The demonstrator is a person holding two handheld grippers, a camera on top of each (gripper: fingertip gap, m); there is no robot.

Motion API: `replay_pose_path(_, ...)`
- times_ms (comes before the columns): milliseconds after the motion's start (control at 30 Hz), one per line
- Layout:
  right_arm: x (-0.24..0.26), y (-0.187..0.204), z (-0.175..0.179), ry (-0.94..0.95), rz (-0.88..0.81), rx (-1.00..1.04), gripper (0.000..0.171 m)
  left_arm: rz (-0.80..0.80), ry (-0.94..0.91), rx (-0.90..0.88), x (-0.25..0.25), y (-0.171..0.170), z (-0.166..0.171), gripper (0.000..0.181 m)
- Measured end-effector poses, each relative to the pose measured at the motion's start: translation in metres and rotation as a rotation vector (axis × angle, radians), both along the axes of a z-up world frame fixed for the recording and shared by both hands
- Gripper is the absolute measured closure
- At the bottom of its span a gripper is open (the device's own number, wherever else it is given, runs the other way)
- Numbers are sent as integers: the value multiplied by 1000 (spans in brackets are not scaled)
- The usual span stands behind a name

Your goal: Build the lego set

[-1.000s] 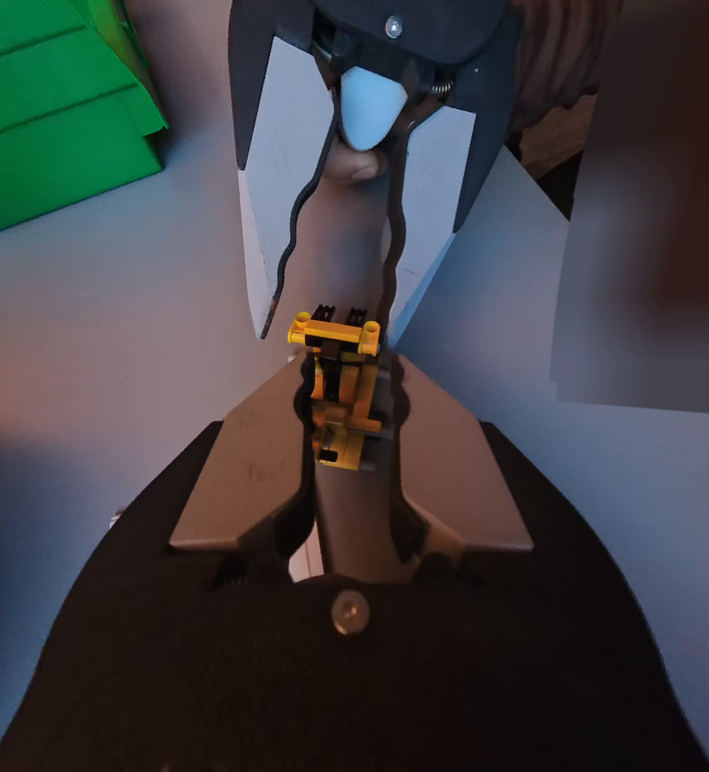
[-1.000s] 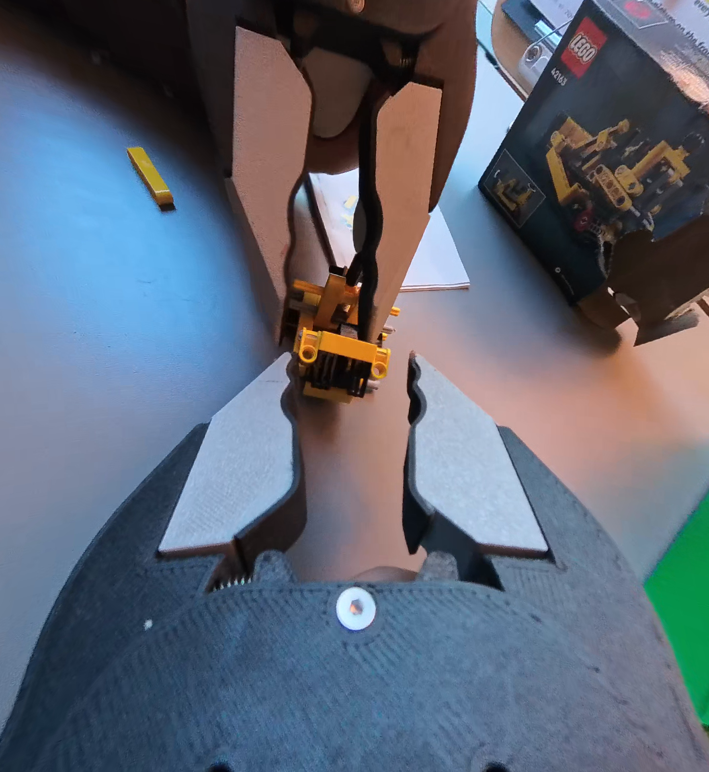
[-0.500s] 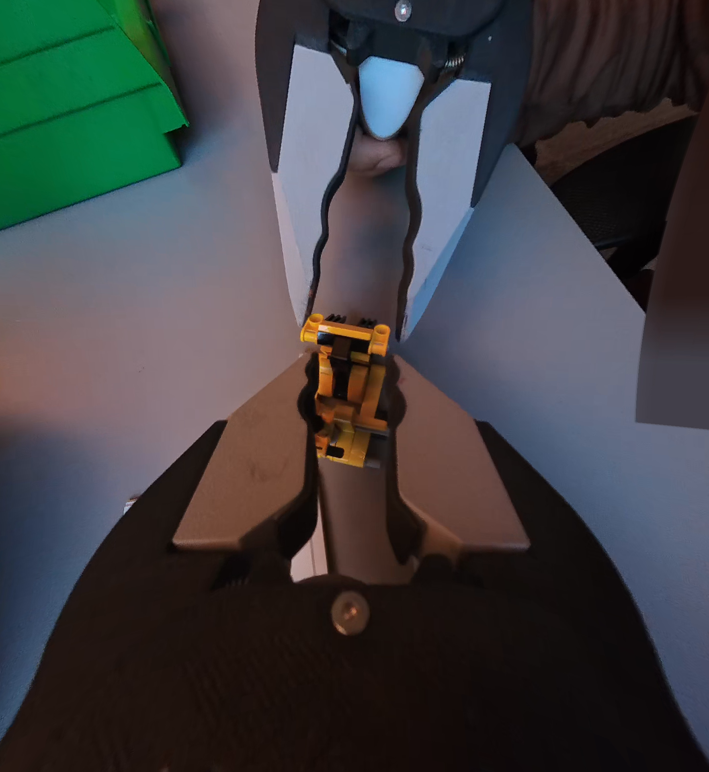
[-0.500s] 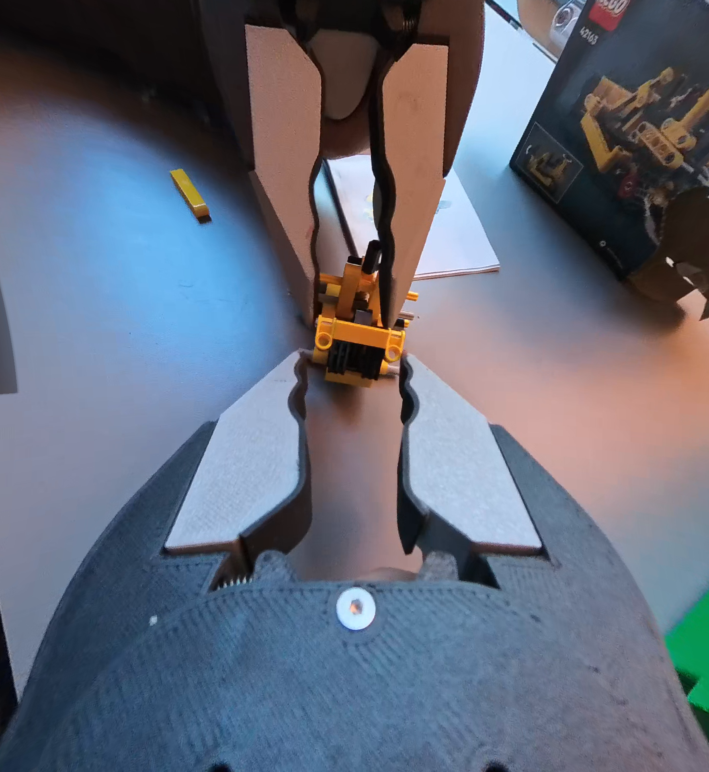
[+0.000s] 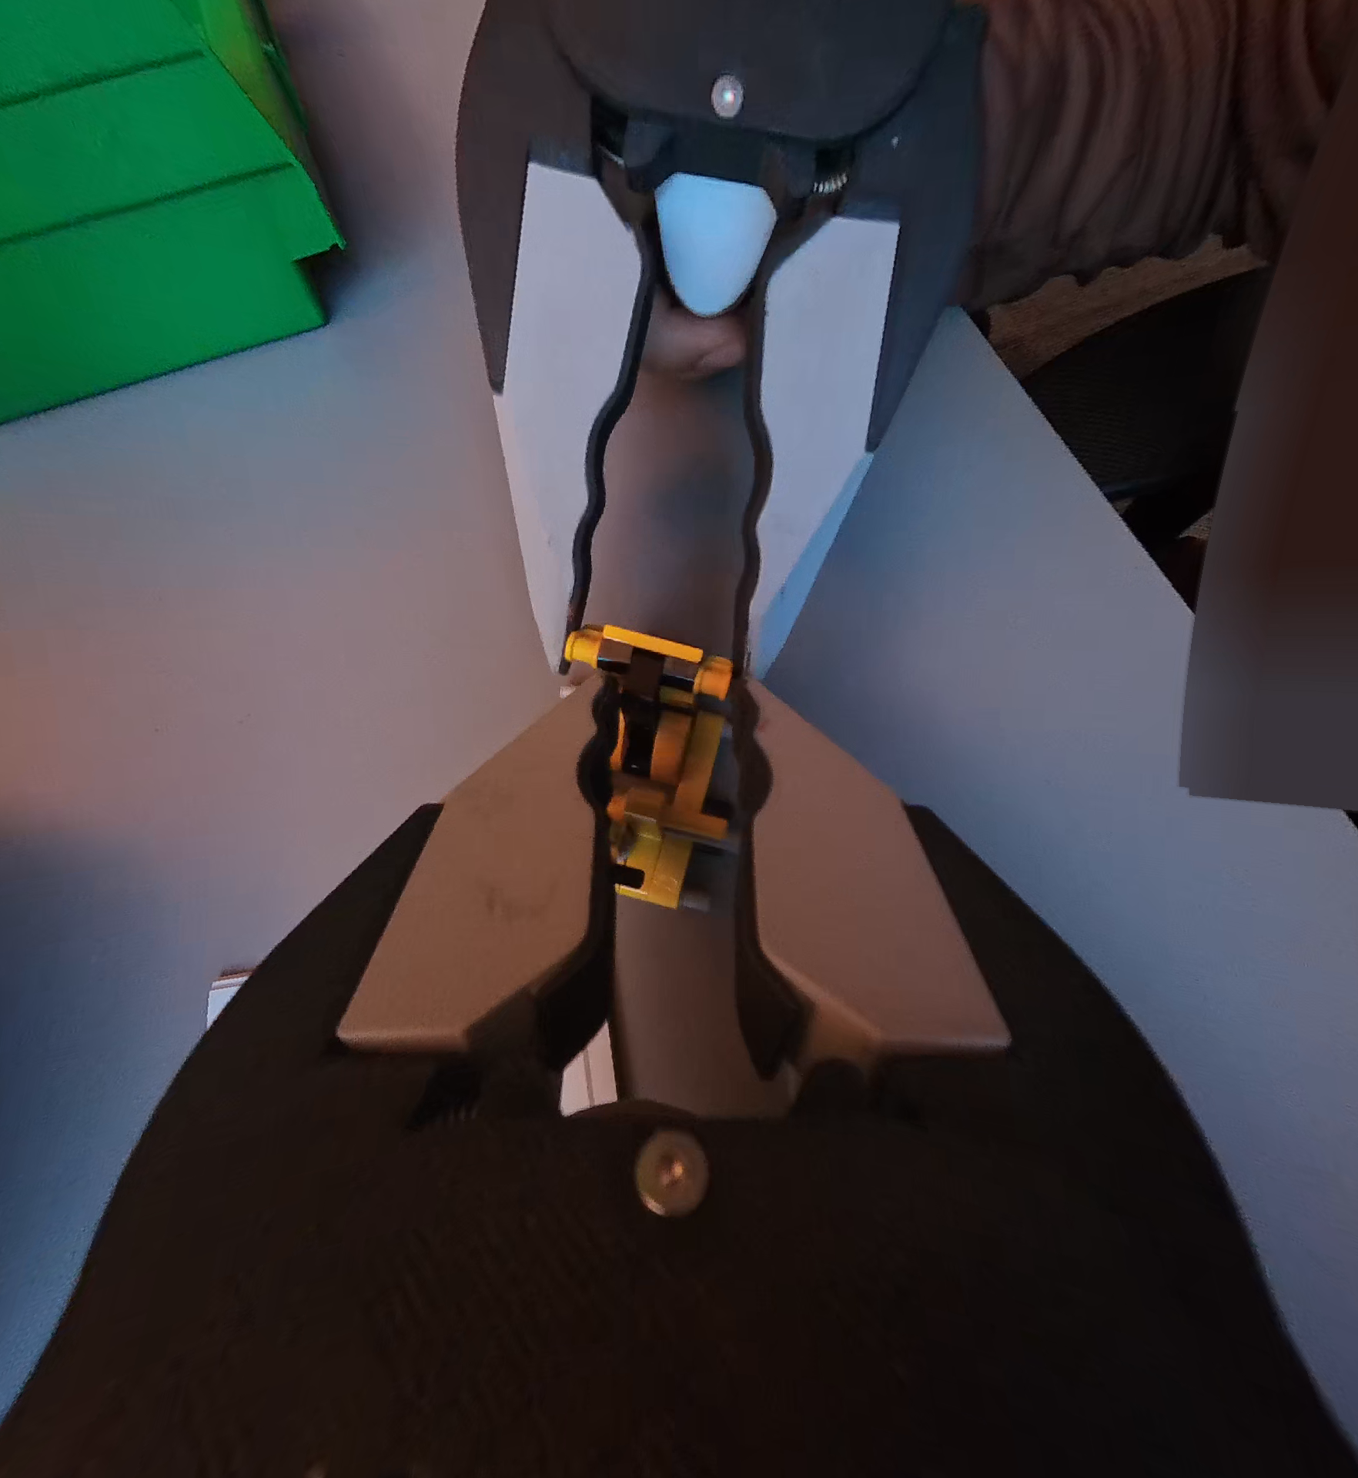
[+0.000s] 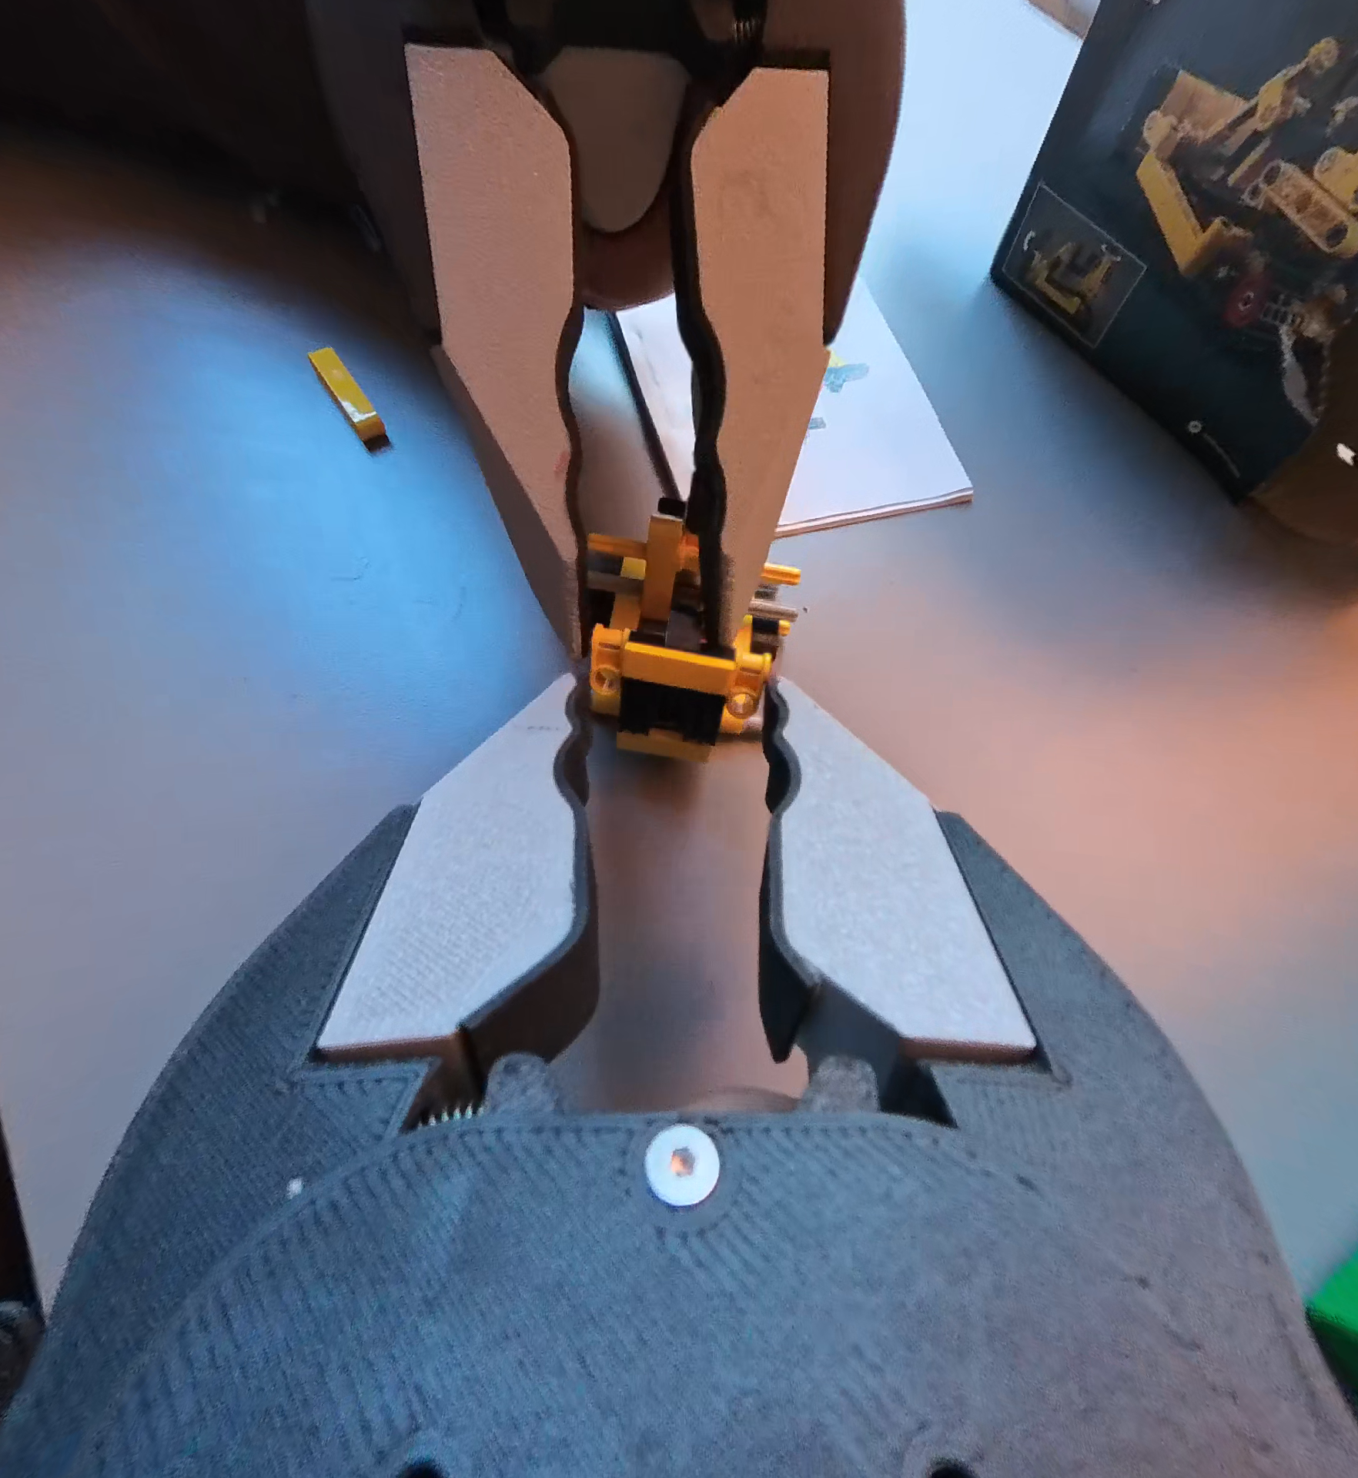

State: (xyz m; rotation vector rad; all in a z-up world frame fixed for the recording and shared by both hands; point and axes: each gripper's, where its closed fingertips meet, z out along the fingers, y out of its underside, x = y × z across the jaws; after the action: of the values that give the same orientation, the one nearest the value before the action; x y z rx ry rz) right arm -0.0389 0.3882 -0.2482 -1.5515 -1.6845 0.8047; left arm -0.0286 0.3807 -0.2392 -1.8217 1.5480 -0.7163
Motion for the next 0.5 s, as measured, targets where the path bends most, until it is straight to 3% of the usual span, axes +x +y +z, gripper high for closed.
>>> replay_pose_path(267, -1, 0, -6, -41, -5, 28, 132, -4, 2, -1, 0, -1, -1, 156)
replay_pose_path(500, -1, -4, 5, 28, -17, 364, 133, -84, 8, 121, 3, -10, 1, 156)
